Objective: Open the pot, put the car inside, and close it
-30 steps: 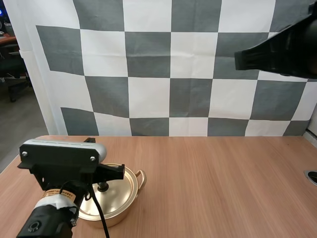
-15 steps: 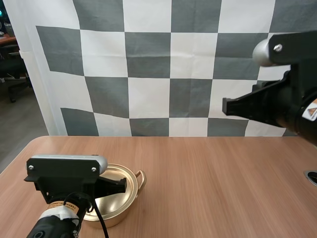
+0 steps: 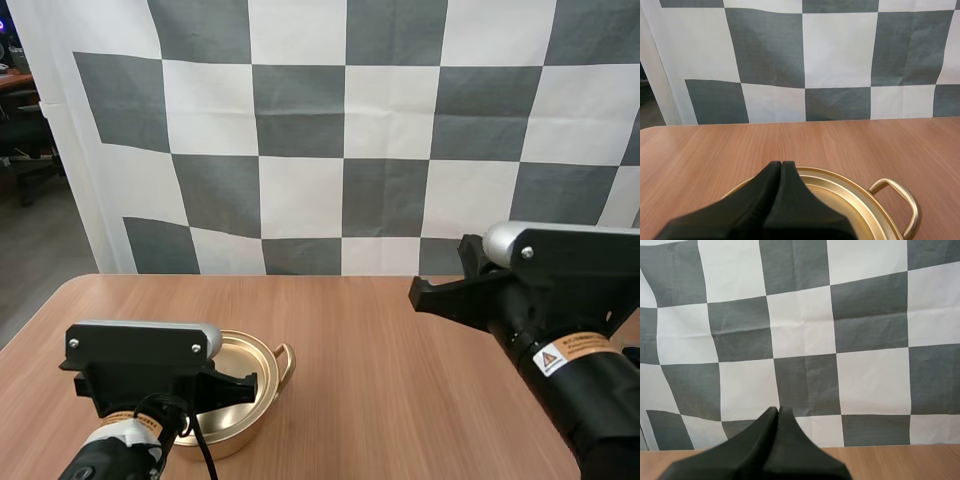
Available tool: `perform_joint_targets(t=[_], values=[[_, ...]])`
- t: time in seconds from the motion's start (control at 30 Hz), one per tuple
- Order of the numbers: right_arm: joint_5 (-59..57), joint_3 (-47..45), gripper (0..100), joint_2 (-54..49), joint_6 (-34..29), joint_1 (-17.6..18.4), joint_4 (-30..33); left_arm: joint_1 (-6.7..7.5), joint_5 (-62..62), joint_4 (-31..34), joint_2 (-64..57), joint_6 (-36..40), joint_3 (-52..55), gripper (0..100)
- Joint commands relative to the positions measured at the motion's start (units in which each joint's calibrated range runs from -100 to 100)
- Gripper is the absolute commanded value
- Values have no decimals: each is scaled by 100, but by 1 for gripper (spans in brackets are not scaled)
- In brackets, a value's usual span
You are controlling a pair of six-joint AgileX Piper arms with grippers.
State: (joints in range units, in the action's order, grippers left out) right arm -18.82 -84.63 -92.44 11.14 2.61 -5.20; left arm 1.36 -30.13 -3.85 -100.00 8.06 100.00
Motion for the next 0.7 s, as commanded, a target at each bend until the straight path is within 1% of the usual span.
perform_joint_targets(t=[0.0, 0.1, 0.27, 0.37, 0.5, 0.6, 0.67], values=[[1616, -697, 0, -115, 10, -2, 92, -4, -2, 8, 0, 6, 0, 0], [1956, -956, 0, -190, 10, -2, 82, -4, -2, 8, 0, 6, 0, 0], [1812, -1108, 0, -503, 10, -2, 82, -4, -2, 8, 0, 6, 0, 0], [1152, -1132, 0, -756, 10, -2, 82, -4, -2, 8, 0, 6, 0, 0], [-312, -1132, 0, -756, 10, -2, 95, -4, -2, 32, 0, 6, 0, 0], [-875, -1132, 0, -756, 10, -2, 95, -4, -2, 110, 0, 6, 0, 0], [-911, -1132, 0, -756, 10, -2, 95, -4, -2, 110, 0, 6, 0, 0]])
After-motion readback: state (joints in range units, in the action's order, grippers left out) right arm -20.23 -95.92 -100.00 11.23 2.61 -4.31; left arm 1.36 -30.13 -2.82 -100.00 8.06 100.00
